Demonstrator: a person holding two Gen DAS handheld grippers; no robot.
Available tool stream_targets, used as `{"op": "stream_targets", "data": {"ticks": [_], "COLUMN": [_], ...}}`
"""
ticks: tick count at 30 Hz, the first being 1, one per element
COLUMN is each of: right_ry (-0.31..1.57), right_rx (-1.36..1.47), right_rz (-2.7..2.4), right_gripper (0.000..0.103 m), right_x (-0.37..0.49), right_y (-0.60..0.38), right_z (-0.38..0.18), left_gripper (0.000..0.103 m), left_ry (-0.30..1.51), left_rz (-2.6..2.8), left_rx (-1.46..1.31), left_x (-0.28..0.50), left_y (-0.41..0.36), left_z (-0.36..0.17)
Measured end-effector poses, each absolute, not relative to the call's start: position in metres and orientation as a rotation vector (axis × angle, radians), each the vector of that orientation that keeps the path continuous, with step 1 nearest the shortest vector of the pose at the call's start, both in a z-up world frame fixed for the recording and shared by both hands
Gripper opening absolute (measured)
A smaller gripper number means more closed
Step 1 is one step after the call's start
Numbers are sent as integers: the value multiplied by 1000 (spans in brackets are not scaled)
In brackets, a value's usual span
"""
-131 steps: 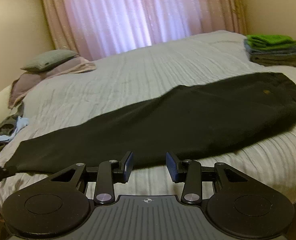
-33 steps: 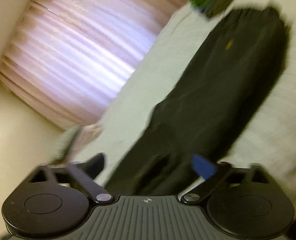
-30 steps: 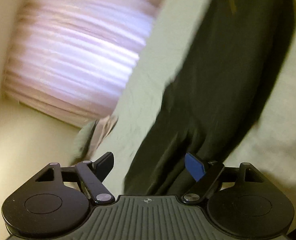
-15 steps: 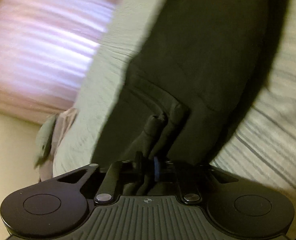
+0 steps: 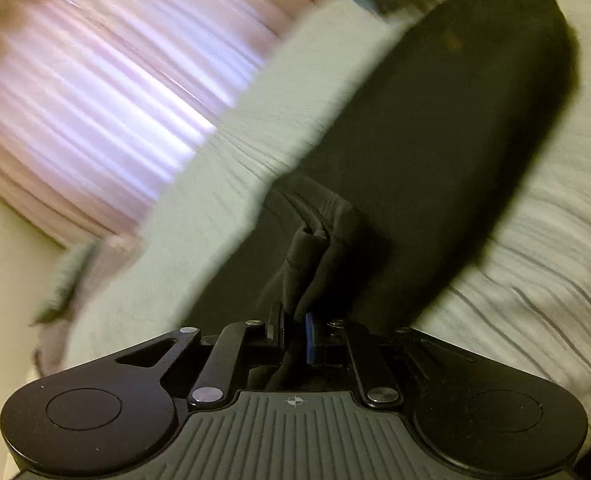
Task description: Fold clothes
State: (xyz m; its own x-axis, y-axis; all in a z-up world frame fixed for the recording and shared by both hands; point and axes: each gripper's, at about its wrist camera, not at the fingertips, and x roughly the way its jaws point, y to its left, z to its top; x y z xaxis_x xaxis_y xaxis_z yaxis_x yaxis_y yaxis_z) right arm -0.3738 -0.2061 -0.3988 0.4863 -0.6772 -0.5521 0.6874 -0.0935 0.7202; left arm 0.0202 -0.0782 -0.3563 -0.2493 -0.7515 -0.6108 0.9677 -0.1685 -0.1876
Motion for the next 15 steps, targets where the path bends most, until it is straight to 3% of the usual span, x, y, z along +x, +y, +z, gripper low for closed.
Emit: {"op": "stream_targets", "data": {"ticks": [12, 14, 15], "right_ry": [44, 67, 82], "right_rx": [1158, 1146, 1118], "right_rz": [-1122, -1113, -1121], "right_gripper": [8, 15, 28], "right_x": [-375, -373, -373], "right_y": [-205, -210, -209], "right_z": [-397, -389, -383], "left_gripper": [8, 8, 8], "left_ry": [664, 671, 673], "left_rz": [-1716, -1710, -1711], "left_rx": [483, 482, 479], "left_x": [20, 21, 21], "left_y": [-86, -88, -88], "left_z": [-364, -363, -362]}}
